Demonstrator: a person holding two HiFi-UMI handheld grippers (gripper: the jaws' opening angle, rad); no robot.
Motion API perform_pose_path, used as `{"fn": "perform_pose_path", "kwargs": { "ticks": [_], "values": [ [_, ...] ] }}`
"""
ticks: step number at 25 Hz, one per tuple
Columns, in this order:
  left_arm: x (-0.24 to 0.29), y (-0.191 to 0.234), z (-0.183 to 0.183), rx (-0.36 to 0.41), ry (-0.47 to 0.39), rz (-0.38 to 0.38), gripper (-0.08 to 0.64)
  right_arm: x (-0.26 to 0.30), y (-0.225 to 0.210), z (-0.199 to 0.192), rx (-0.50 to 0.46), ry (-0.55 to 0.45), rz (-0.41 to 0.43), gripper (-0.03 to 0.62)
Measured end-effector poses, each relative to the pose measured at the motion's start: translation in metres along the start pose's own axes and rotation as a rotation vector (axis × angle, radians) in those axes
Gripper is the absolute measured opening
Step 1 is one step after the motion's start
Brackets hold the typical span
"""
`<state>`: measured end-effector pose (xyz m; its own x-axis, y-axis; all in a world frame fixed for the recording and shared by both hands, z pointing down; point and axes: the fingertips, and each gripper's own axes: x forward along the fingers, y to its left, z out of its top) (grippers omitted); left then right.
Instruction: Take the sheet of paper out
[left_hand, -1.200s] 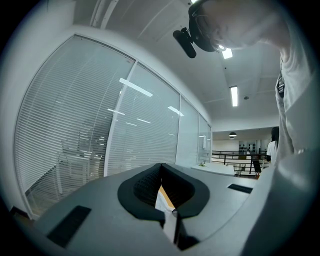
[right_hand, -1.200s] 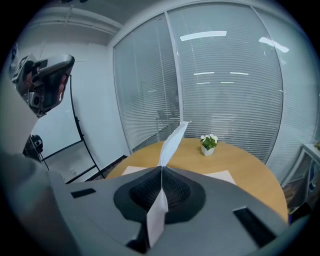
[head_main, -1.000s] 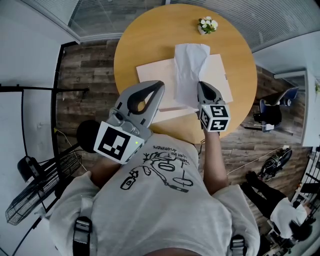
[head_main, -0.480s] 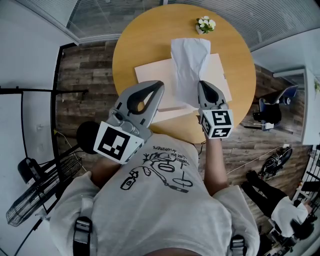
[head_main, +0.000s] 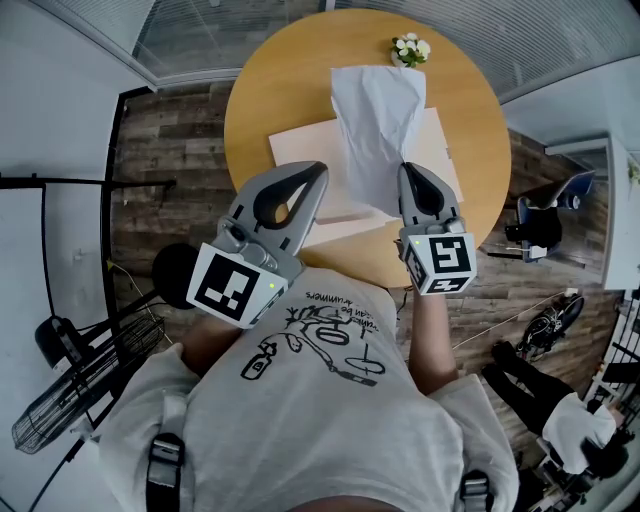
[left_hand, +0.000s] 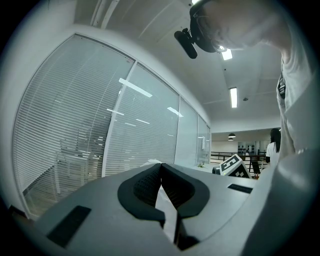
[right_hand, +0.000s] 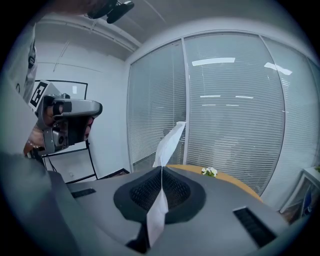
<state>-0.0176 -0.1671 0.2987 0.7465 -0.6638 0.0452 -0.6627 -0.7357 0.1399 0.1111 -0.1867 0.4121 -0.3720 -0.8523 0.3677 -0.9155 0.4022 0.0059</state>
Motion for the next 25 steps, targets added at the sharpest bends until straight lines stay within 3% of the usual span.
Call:
{"fn": "perform_pose_path", "kwargs": {
  "ticks": [13,25],
  "values": [
    [0.004,0.003,0.002,0.000,-0.002,0.010,0.020,-0.032,0.002,0.057,-0.021,-0.101,-0.001,0.009],
    [0.004,0.004,0.003,0.005,0.000,0.014,0.021,-0.053,0.009,0.083,-0.039,-0.159,0.004,0.009]
  ]
}}
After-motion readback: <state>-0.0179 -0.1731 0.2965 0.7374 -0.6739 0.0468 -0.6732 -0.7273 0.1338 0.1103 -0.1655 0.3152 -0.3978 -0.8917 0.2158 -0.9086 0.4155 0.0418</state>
